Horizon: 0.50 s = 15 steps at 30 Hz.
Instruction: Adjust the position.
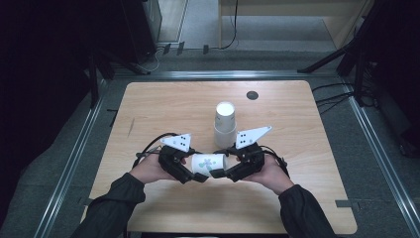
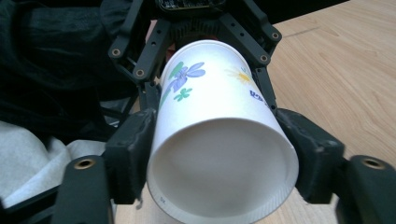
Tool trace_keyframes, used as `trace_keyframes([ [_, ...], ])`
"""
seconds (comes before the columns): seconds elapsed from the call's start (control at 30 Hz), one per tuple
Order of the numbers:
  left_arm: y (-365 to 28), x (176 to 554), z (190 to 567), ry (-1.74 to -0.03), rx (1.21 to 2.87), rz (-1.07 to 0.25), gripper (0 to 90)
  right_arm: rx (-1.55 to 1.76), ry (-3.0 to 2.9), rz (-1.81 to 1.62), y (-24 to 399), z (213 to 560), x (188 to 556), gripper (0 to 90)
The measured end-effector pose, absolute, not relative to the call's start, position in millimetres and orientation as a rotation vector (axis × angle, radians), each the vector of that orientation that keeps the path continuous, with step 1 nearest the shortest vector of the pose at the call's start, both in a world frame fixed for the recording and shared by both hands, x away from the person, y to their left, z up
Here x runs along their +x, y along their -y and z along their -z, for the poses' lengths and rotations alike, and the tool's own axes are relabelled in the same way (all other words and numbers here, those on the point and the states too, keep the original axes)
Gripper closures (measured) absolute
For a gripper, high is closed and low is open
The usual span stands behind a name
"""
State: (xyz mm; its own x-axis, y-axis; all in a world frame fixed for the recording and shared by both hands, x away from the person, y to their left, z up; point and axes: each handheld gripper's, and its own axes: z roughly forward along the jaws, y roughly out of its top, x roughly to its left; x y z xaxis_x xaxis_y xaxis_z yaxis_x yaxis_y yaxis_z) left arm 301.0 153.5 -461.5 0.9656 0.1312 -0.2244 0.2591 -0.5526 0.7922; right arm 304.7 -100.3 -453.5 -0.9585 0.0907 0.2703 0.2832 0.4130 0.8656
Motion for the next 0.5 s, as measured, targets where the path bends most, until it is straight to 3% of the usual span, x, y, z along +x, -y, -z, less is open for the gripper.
trace_keyframes([
  [0.23, -157, 301, 459, -0.282, 2.150, 0.157, 26.1, -0.362, 2.515, 1.537, 102, 455, 306, 23.6],
  [0.5, -168, 304, 447, -0.302, 2.154, 0.134, 26.1, -0.374, 2.576, 1.533, 109, 455, 307, 23.5],
])
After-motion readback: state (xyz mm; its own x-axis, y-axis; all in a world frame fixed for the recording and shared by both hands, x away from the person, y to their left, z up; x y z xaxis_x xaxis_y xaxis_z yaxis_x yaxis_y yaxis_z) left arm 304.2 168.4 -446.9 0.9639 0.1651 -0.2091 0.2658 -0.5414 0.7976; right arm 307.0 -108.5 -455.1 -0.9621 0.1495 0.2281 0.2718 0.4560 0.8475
